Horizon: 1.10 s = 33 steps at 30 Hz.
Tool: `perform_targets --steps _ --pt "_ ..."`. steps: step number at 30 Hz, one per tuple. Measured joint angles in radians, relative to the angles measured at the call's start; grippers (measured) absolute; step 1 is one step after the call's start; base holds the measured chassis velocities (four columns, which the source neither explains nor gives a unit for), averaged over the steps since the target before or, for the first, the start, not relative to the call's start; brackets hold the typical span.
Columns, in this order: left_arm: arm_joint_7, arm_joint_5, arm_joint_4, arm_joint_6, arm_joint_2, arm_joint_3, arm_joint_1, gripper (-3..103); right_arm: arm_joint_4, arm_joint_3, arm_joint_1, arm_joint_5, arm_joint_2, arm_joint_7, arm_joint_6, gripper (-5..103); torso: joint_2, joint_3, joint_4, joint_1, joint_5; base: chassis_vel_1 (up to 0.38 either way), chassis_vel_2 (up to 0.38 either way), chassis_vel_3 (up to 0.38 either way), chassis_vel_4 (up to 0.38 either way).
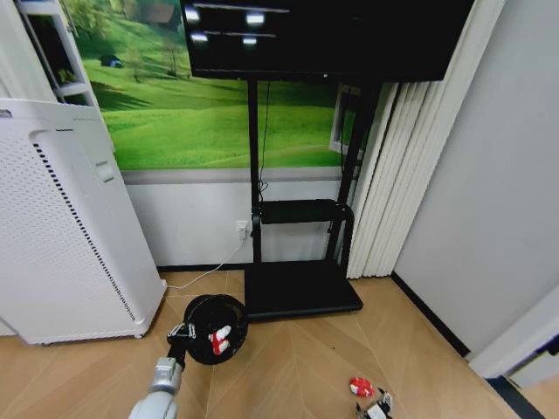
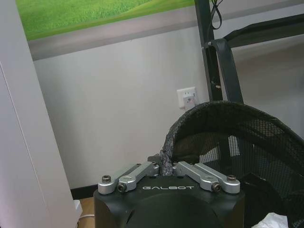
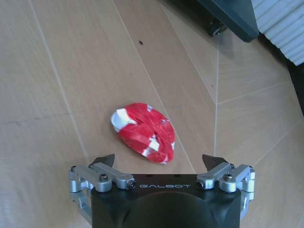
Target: Pick up the trash bin and place the garbage on the floor into it.
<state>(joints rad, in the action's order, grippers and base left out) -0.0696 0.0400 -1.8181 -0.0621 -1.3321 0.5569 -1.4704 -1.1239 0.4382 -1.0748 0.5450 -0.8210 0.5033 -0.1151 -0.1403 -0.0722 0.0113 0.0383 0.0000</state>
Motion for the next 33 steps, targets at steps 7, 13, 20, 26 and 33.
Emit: perform_targets --steps 7,13,20,26,33 --pt "0.0 0.001 0.005 -0.002 0.002 0.004 -0.001 4 0.072 0.004 0.026 -0.015 -0.023 -0.011 0.026 100 0.0 0.0 -0.0001 0.0 -0.0012 0.0 0.0 0.0 0.0" --pt "0.0 0.001 0.008 -0.002 -0.001 -0.006 0.002 4 0.08 0.015 0.042 -0.015 -0.031 -0.01 0.027 100 0.0 0.0 0.0003 0.0 -0.0007 0.0 0.0 0.0 0.0" --pt "-0.001 -0.001 0.013 -0.002 -0.002 -0.006 0.001 4 0.071 0.049 0.062 -0.014 -0.045 -0.02 0.042 99 0.0 0.0 -0.0001 0.0 -0.0003 0.0 0.0 0.0 0.0" --pt "-0.001 -0.002 0.013 -0.003 -0.001 -0.004 -0.002 4 0.074 0.067 0.076 -0.015 -0.053 -0.026 0.043 91 0.0 0.0 0.0004 0.0 -0.0007 0.0 0.0 0.0 0.0" --pt "-0.001 -0.004 0.014 -0.007 -0.001 -0.002 -0.007 4 0.087 0.061 0.077 -0.022 -0.056 -0.038 0.05 64 0.0 0.0 -0.001 0.0 0.0009 0.0 0.0 0.0 0.0"
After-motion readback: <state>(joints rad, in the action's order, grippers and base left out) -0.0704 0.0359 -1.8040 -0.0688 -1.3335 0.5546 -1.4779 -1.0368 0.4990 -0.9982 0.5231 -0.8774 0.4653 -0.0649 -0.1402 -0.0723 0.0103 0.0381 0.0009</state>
